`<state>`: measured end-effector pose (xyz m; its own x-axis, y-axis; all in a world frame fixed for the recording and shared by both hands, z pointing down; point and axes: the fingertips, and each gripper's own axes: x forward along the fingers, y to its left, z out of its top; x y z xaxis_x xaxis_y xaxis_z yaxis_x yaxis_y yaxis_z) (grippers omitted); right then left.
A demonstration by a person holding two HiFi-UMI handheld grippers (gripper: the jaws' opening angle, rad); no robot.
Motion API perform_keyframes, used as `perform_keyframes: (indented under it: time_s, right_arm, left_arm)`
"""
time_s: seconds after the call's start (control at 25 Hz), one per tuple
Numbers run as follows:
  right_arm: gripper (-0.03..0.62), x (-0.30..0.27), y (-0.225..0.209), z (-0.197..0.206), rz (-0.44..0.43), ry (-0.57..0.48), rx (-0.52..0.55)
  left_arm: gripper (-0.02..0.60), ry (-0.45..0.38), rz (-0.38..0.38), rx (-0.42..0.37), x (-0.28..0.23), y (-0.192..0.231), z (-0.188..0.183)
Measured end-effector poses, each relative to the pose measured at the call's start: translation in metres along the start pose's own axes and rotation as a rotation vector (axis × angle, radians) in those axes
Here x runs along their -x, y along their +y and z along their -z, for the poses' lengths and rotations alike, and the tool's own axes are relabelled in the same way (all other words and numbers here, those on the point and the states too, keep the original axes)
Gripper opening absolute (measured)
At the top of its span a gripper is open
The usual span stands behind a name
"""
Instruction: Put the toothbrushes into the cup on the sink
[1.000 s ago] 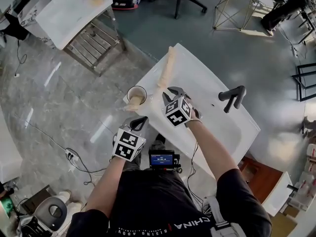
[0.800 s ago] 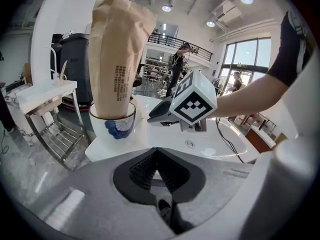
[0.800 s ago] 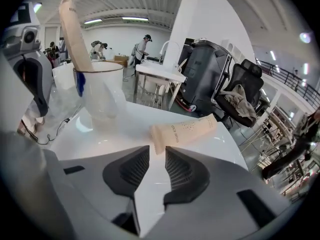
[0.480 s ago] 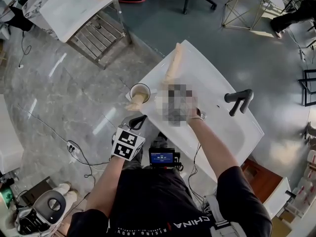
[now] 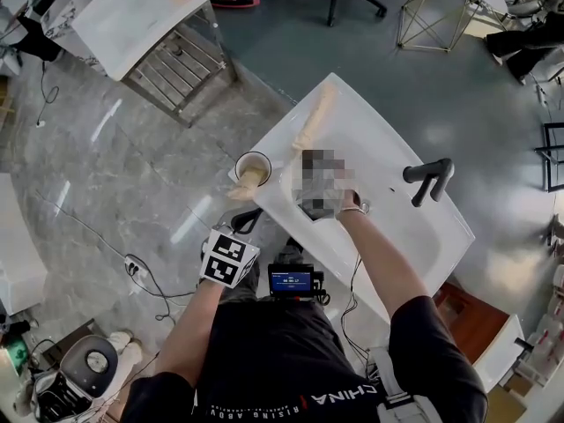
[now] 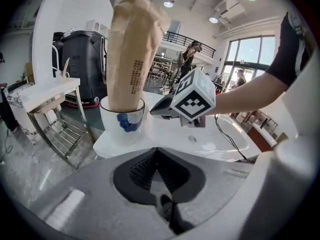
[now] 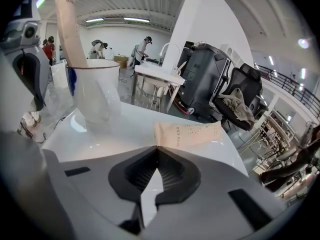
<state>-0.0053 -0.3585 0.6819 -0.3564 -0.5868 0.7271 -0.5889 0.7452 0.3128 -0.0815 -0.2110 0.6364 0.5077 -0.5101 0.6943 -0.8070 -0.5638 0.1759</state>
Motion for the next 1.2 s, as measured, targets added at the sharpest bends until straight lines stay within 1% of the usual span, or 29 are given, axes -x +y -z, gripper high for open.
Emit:
perform_keyframes:
  time_s: [0.32,0.64,0.96,1.2]
  right_arm:
    - [0.009,0.037,-0.001,-0.015,-0.017,-0.007,-0.016]
    - [0.009,0.092,0.002,-0.031,-0.012,0.016,0.012]
    - [0.009,0.145,-0.004,-0.037,0.065,0.031,0.044]
    - [0.009,0.182,-0.006,-0.047,0.126,0.021,0.044]
  left_arm:
    - [-0.003,-0.044,0.011,-0.052,0.009,0.005,-0.018]
    - [-0.003,-0.104,0.057,-0.099,0.021,-0.008,-0.035]
    - [-0.003,-0.149,0.097,-0.157,0.03,-0.021,-0.048]
    - [-0.003,-0.184,0.106,-0.226,0.037,-0.032,-0.064]
